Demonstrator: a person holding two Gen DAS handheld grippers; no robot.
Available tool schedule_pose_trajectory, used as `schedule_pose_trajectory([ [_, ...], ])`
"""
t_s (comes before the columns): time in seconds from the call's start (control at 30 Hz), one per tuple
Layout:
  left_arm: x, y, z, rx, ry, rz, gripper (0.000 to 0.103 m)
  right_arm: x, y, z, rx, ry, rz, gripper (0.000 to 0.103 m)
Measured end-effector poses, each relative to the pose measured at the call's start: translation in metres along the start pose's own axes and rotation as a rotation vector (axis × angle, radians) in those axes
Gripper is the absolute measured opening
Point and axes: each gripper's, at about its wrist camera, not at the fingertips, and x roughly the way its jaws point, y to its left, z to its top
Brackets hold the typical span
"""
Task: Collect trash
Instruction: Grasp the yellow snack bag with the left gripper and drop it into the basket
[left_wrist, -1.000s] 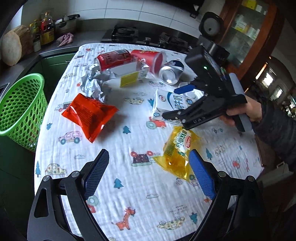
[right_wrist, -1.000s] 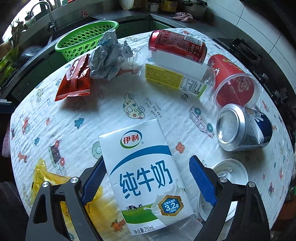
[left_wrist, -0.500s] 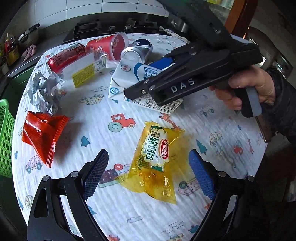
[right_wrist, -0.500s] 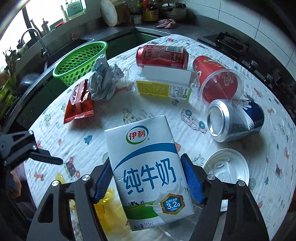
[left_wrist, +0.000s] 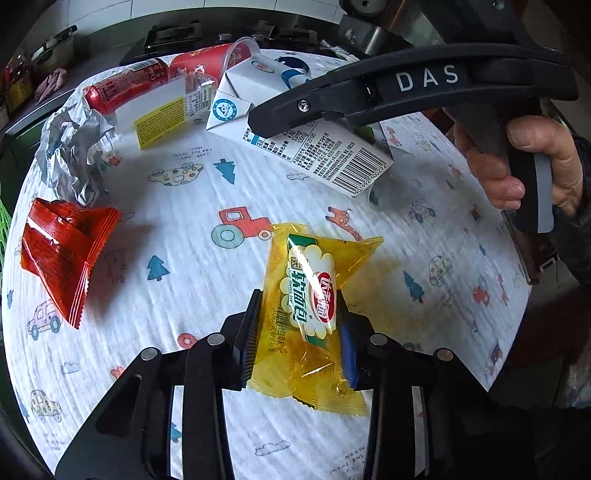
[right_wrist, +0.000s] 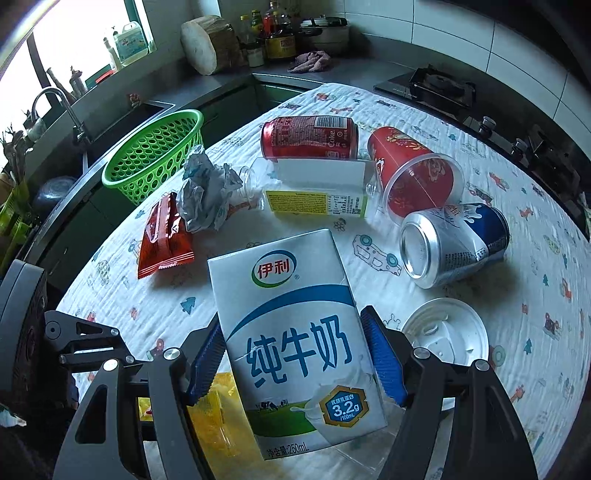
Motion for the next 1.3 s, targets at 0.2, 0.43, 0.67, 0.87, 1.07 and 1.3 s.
schedule_pose_trajectory([
  [0.2, -0.024, 0.009, -0.006, -0.021, -0.051, 0.016, 0.024, -0.009, 0.010, 0.009, 0.016, -0.027, 0.012, 0.069],
  [0.43, -0.066, 0.040, -0.012, -0.081, -0.127, 0.077, 0.022, -0.018, 0.027, 0.026, 0.004, -0.057, 0.016, 0.069],
  [0.67, -0.118, 0.094, -0.009, -0.163, -0.235, 0.179, 0.021, -0.021, 0.051, 0.054, -0.022, -0.090, 0.034, 0.069],
  [0.87, -0.159, 0.171, -0.001, -0.260, -0.305, 0.313, 0.021, -0.013, 0.079, 0.086, -0.043, -0.113, 0.064, 0.069],
  [1.07, -0.179, 0.271, 0.008, -0.387, -0.302, 0.408, 0.021, 0.004, 0.112, 0.125, -0.059, -0.122, 0.092, 0.069],
  [1.3, -0.161, 0.359, 0.002, -0.492, -0.226, 0.451, 0.026, 0.028, 0.150, 0.171, -0.049, -0.138, 0.129, 0.069],
])
